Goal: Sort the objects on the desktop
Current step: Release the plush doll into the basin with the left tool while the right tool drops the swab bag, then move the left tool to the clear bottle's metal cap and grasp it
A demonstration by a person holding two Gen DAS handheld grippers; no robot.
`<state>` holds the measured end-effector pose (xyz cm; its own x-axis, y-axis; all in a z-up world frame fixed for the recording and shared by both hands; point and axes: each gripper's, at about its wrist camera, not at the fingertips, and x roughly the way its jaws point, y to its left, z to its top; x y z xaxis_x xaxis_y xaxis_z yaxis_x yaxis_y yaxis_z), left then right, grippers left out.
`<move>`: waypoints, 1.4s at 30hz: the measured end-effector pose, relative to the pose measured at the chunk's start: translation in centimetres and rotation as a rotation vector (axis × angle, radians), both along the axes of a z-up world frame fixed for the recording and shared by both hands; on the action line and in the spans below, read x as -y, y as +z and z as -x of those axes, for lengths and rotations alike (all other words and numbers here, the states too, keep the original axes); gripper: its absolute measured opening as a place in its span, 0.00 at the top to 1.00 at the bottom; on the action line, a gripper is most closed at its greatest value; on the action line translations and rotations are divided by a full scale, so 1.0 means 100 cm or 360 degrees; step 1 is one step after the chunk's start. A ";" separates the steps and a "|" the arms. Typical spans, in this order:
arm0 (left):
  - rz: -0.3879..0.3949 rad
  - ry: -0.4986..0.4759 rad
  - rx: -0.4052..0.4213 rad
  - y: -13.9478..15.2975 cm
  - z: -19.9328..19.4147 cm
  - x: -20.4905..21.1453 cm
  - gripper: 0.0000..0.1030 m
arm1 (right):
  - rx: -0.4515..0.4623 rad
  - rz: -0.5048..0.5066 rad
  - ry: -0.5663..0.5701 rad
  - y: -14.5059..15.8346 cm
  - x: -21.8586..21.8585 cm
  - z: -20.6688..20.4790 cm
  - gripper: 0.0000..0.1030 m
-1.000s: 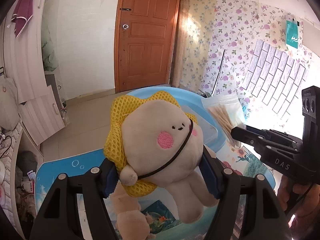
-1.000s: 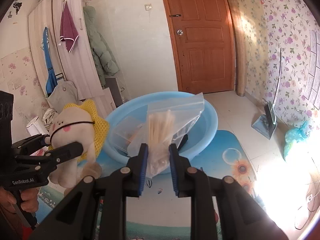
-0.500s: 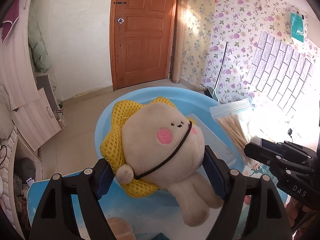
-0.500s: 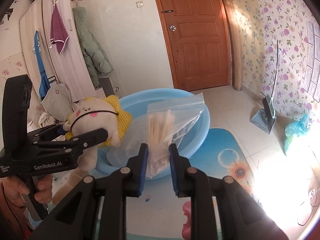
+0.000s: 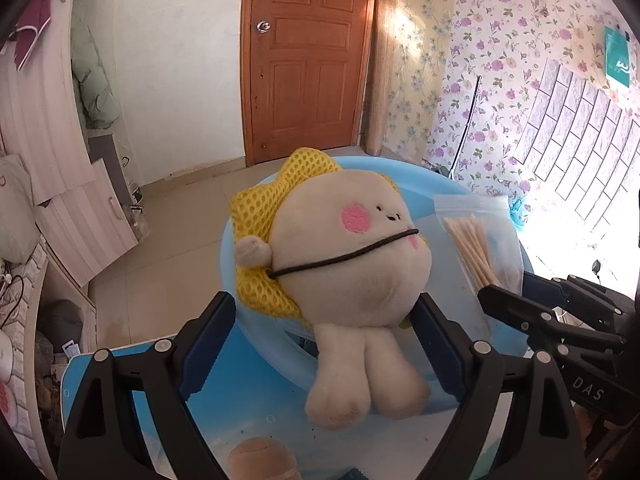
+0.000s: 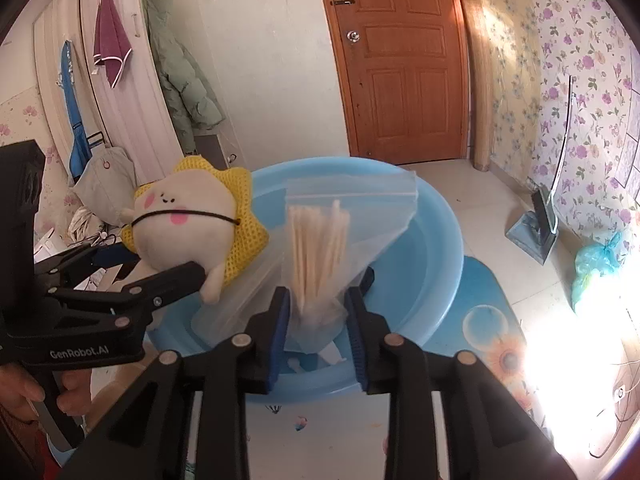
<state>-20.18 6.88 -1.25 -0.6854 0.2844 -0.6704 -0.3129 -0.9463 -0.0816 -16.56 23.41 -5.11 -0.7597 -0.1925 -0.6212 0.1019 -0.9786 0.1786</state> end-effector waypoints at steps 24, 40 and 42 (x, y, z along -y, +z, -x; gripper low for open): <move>-0.0040 0.0184 -0.0118 0.014 -0.100 0.078 0.14 | 0.0005 0.0001 0.0041 0.006 0.022 -0.059 0.49; 0.0078 0.0351 0.0102 -0.048 -0.151 0.144 0.14 | 0.0166 -0.0030 0.0114 -0.026 0.058 -0.085 0.49; 0.0089 0.0377 0.0113 -0.051 -0.153 0.149 0.14 | 0.0179 -0.0041 0.0137 -0.029 0.063 -0.086 0.49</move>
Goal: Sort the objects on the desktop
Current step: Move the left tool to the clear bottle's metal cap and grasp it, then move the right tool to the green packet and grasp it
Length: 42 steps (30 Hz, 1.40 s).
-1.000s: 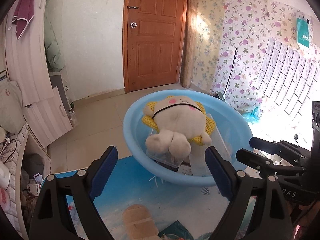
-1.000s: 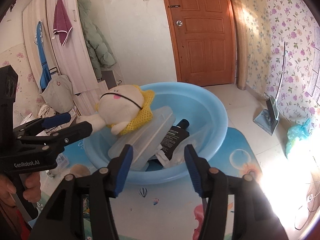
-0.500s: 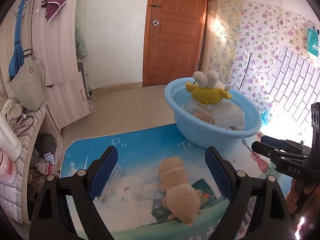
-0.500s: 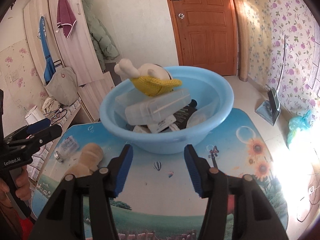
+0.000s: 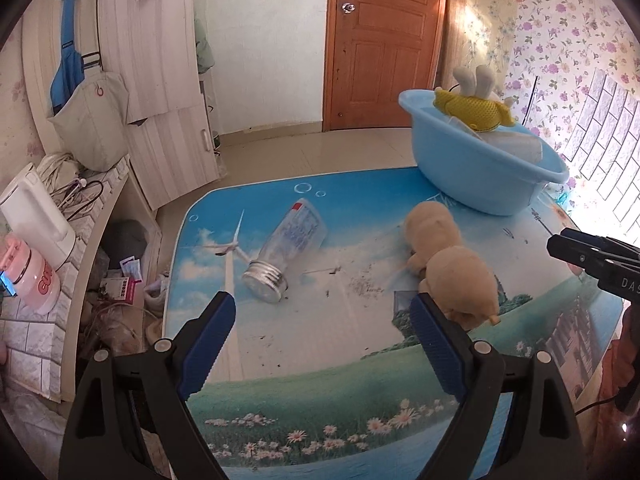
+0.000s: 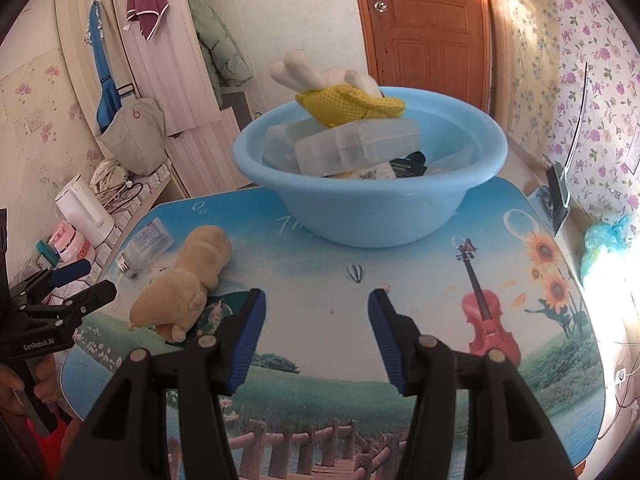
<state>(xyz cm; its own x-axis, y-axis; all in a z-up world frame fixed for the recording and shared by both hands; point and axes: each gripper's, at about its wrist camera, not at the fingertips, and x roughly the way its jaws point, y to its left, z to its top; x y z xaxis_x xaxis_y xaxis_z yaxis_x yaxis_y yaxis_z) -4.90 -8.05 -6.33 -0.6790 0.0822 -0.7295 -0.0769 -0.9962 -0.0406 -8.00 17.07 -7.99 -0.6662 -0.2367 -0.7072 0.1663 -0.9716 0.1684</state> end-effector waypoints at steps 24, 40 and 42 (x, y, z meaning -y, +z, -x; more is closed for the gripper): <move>0.0018 0.0040 0.0100 -0.030 0.045 0.034 0.15 | 0.0115 -0.0157 0.0294 -0.025 0.072 0.003 0.49; -0.0089 -0.0015 0.0136 -0.035 0.042 0.034 0.69 | 0.0070 -0.0169 0.0419 -0.018 0.094 0.002 0.49; -0.0103 -0.0014 0.0137 -0.035 0.036 0.036 0.69 | 0.0127 -0.0227 0.0413 -0.025 0.097 0.008 0.49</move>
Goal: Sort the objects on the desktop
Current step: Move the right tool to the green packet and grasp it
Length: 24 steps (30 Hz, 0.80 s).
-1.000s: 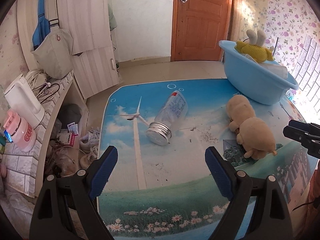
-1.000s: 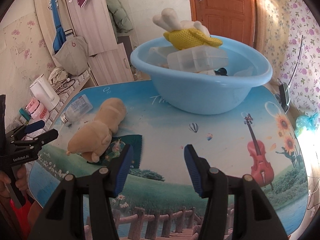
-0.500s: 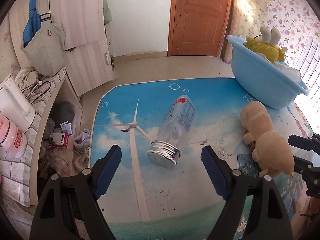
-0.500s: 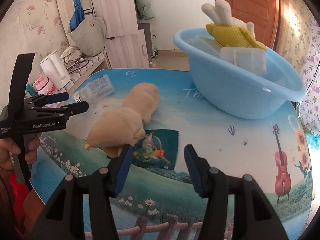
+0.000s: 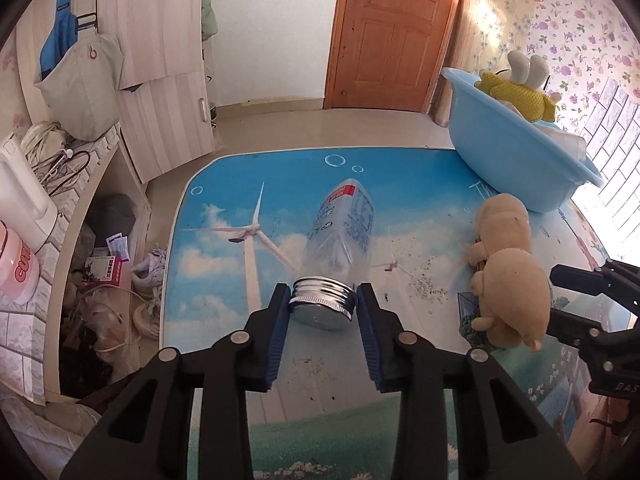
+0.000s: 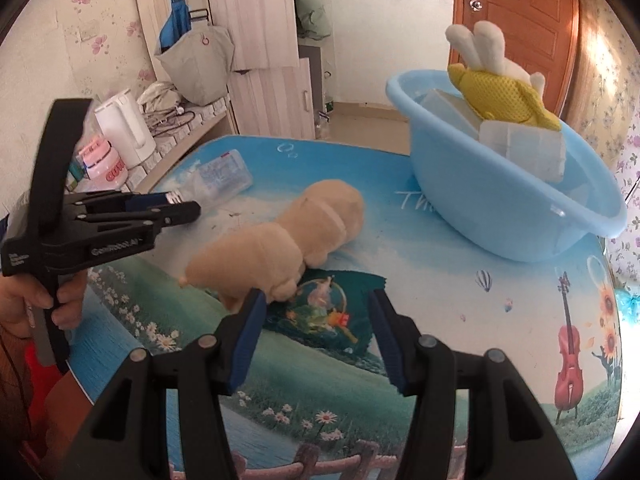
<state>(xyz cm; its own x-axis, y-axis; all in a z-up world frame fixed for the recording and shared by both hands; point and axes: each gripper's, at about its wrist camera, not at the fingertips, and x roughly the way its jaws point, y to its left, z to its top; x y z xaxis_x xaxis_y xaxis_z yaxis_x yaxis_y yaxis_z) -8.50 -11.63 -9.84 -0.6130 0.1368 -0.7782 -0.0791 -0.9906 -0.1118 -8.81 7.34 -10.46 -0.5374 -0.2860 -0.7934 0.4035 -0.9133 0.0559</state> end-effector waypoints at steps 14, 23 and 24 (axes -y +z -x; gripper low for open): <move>0.0022 -0.0073 0.0008 0.002 -0.030 -0.010 0.69 | 0.0013 -0.0136 0.0024 -0.019 0.019 0.009 0.47; 0.0016 -0.0115 0.0015 0.006 -0.042 -0.024 0.69 | 0.0040 -0.0066 -0.0004 -0.016 -0.002 0.002 0.58; 0.0015 -0.0117 0.0015 0.007 -0.043 -0.025 0.69 | 0.0039 -0.0062 -0.0021 -0.015 -0.006 0.000 0.58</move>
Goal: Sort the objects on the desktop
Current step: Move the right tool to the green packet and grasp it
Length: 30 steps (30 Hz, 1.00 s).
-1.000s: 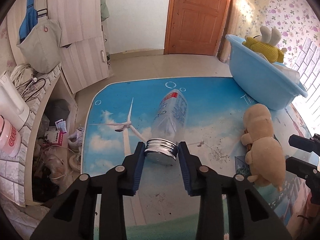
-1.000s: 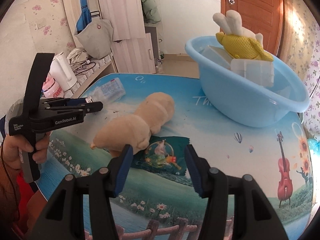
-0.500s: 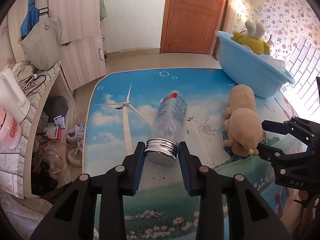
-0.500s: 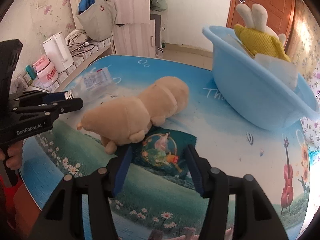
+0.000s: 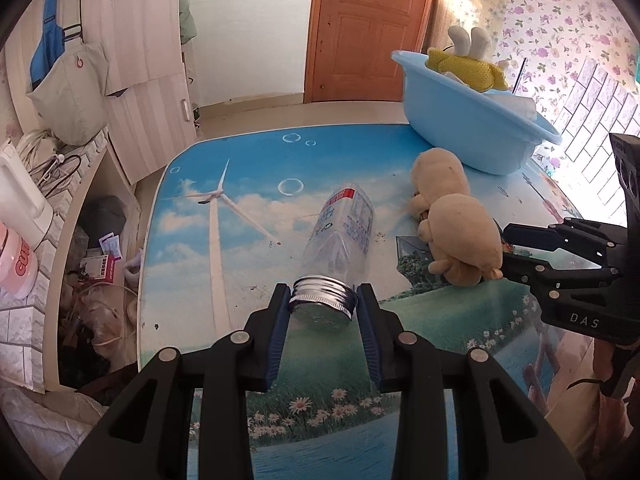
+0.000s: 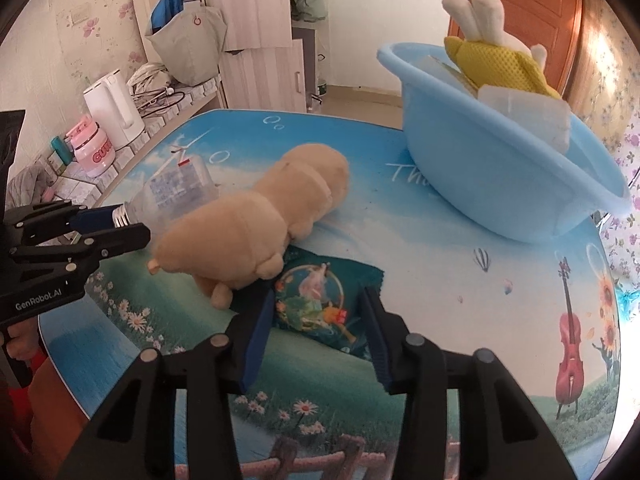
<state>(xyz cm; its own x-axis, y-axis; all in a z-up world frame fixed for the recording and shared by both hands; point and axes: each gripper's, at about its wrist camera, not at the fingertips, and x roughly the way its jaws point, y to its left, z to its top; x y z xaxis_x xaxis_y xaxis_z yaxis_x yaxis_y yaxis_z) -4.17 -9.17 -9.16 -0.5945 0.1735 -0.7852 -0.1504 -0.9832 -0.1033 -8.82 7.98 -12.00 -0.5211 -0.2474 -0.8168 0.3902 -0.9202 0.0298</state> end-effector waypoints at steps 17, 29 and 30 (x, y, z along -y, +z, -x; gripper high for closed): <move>0.0033 -0.0057 0.0037 0.001 -0.023 -0.016 0.68 | -0.0010 0.0076 -0.0256 0.008 -0.086 -0.027 0.60; 0.0097 -0.0063 0.0047 -0.004 -0.026 -0.026 0.60 | 0.0001 0.0214 -0.0343 0.009 -0.109 -0.037 0.66; 0.0097 -0.0071 0.0053 -0.005 -0.025 -0.027 0.60 | -0.0012 0.0218 -0.0340 0.010 -0.107 -0.038 0.62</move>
<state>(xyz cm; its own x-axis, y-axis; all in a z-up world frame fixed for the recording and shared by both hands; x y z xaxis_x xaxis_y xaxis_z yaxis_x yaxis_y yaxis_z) -1.64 -6.45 -9.64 -0.5604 0.1505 -0.8144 -0.1919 -0.9802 -0.0490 -4.98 18.73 -10.99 -0.5794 -0.2394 -0.7791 0.1882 -0.9694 0.1579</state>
